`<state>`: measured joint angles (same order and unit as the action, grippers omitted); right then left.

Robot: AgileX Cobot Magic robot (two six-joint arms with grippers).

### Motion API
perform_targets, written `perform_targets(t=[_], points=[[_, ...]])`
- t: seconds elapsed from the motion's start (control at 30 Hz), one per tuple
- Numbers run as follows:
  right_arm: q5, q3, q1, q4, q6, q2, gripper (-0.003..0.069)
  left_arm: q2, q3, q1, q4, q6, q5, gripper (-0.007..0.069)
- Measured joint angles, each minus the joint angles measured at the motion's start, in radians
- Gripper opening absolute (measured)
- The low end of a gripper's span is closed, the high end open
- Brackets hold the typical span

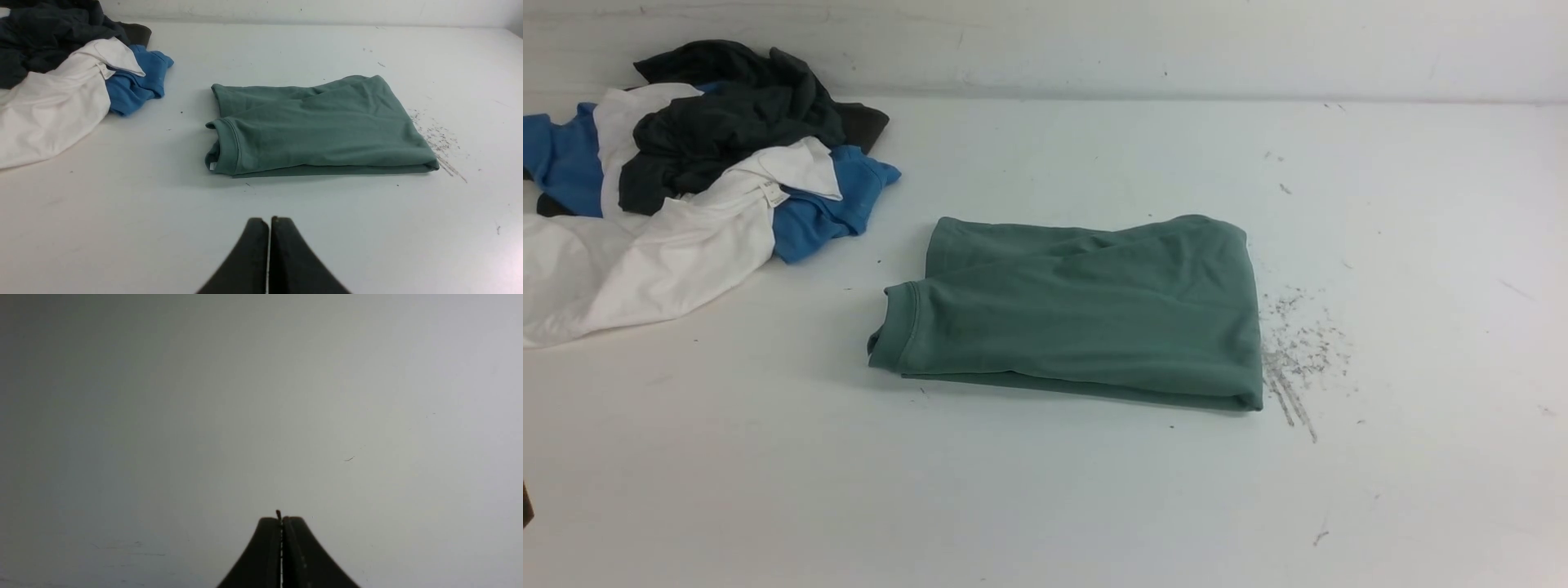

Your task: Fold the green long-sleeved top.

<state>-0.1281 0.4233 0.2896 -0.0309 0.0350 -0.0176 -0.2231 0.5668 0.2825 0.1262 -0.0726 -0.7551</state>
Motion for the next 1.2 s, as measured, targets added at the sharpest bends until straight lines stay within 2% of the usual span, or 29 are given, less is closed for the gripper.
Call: perform_targets(t=[0.13, 0.3, 0.47, 0.57, 0.67, 0.8, 1.2], points=[[0.000, 0.000, 0.000, 0.000, 0.000, 0.000, -0.0001, 0.001, -0.017, 0.000, -0.027, 0.018, 0.028, -0.0004], [0.000, 0.000, 0.000, 0.000, 0.000, 0.000, -0.0001, 0.069, -0.171, -0.043, -0.064, 0.067, 0.235, -0.0004], [0.000, 0.000, 0.000, 0.000, 0.000, 0.000, -0.0001, 0.221, -0.443, -0.190, -0.071, 0.135, 0.449, -0.0004], [0.000, 0.000, 0.000, 0.000, 0.000, 0.000, -0.0001, 0.233, -0.550, -0.237, -0.072, 0.154, 0.506, -0.0004], [-0.001, -0.001, 0.000, 0.000, 0.000, 0.000, -0.0001, 0.233, -0.593, -0.262, -0.072, 0.163, 0.500, -0.0004], [-0.002, -0.001, 0.000, 0.000, 0.000, 0.000, -0.0001, 0.233, -0.594, -0.268, -0.072, 0.166, 0.415, -0.0004], [-0.002, -0.001, 0.000, 0.000, -0.003, 0.000, -0.0001, 0.233, -0.593, -0.268, -0.072, 0.166, 0.407, -0.0004]])
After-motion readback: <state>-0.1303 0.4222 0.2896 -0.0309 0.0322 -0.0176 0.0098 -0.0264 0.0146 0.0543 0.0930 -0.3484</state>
